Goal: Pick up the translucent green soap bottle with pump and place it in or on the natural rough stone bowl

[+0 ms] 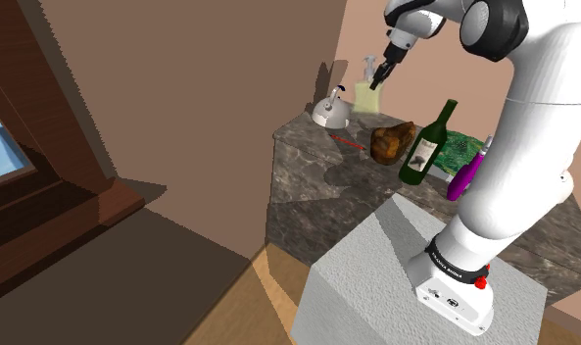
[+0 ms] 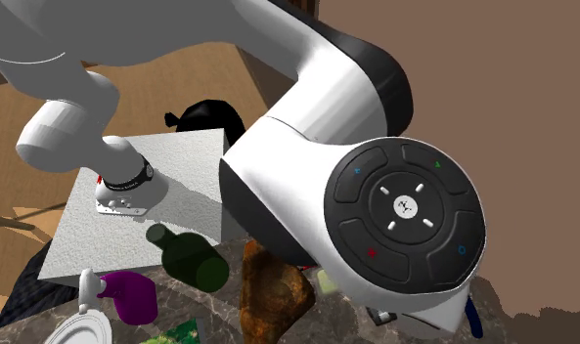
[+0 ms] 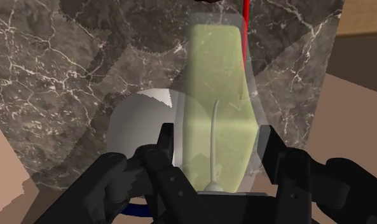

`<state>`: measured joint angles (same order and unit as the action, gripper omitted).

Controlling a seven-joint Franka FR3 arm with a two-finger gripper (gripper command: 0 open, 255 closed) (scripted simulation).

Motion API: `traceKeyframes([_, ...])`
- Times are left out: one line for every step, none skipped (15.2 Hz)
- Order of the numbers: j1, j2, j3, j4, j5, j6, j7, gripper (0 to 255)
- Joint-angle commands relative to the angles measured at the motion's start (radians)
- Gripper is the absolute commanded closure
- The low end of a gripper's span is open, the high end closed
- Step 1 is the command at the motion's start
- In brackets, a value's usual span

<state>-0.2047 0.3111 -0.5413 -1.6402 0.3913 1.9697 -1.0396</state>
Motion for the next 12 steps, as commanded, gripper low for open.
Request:
traceKeyframes([0.000,-0.007,-0.003,0.019,-0.007,-0.024,0.008,255])
traceKeyframes([-0.001,-0.009,-0.003,0.030,-0.009,-0.036,0.011,255])
traceKeyframes([-0.001,-0.011,-0.004,0.041,-0.012,-0.048,0.015,255])
traceKeyframes([-0.002,-0.013,-0.005,0.052,-0.014,-0.060,0.018,255])
traceKeyframes([-0.003,-0.014,-0.006,0.063,-0.016,-0.073,0.022,255])
traceKeyframes([-0.004,-0.015,-0.007,0.075,-0.018,-0.085,0.025,255])
traceKeyframes([-0.005,-0.016,-0.008,0.087,-0.019,-0.097,0.028,255])
traceKeyframes([-0.006,-0.017,-0.008,0.100,-0.021,-0.110,0.031,255])
traceKeyframes([-0.007,-0.017,-0.009,0.113,-0.022,-0.123,0.034,255])
traceKeyframes([-0.008,-0.017,-0.010,0.126,-0.023,-0.136,0.037,255])
traceKeyframes([-0.010,-0.017,-0.010,0.139,-0.024,-0.149,0.040,255])
traceKeyframes([-0.011,-0.017,-0.011,0.153,-0.025,-0.162,0.043,255])
